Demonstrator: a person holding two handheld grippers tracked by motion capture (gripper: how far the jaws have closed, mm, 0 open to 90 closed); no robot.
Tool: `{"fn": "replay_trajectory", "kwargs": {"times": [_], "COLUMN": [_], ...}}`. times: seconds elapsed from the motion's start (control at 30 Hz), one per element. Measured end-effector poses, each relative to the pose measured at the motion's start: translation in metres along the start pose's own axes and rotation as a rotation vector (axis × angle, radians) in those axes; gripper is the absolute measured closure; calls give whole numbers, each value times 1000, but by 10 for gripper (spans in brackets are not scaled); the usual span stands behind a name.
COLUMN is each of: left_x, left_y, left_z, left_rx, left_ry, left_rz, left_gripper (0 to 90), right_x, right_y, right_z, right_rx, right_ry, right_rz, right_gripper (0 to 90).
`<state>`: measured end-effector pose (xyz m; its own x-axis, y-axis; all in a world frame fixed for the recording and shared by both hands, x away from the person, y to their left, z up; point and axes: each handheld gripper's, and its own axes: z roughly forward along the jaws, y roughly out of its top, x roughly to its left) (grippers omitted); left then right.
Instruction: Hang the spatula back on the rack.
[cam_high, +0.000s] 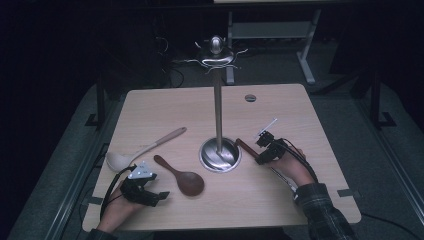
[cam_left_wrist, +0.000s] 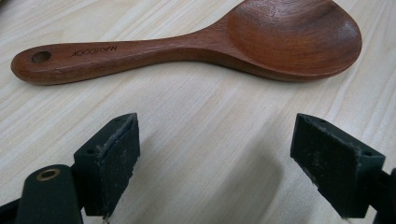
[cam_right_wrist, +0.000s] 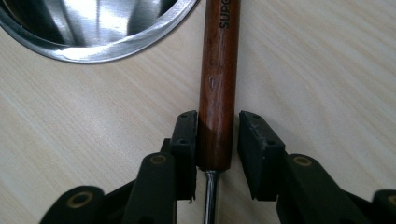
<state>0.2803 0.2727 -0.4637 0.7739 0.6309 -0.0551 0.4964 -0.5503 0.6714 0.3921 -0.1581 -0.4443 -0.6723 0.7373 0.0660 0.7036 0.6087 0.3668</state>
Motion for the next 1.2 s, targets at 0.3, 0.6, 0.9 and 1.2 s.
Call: {"fn": "replay_trajectory", "kwargs": {"times": [0.3, 0.6, 0.9, 1.2], "left_x": [0, 0, 1, 1], "left_y": [0, 0, 0, 0], "left_z": [0, 0, 0, 0], "left_rx": [-3, -3, -3, -3], "left_ry": [1, 1, 3, 4], "left_rz": [-1, -3, -2, -3], "left_gripper": [154, 154, 155, 154], "right_x": [-1, -7, -11, -4], "right_y": [0, -2, -5, -3], "right_z": [-1, -14, -39, -65], "right_rx": [2, -87, -240, -366], "right_ry": [1, 37, 42, 33], "right_rz": [20, 51, 68, 49], "right_gripper": [730, 731, 732, 732]}}
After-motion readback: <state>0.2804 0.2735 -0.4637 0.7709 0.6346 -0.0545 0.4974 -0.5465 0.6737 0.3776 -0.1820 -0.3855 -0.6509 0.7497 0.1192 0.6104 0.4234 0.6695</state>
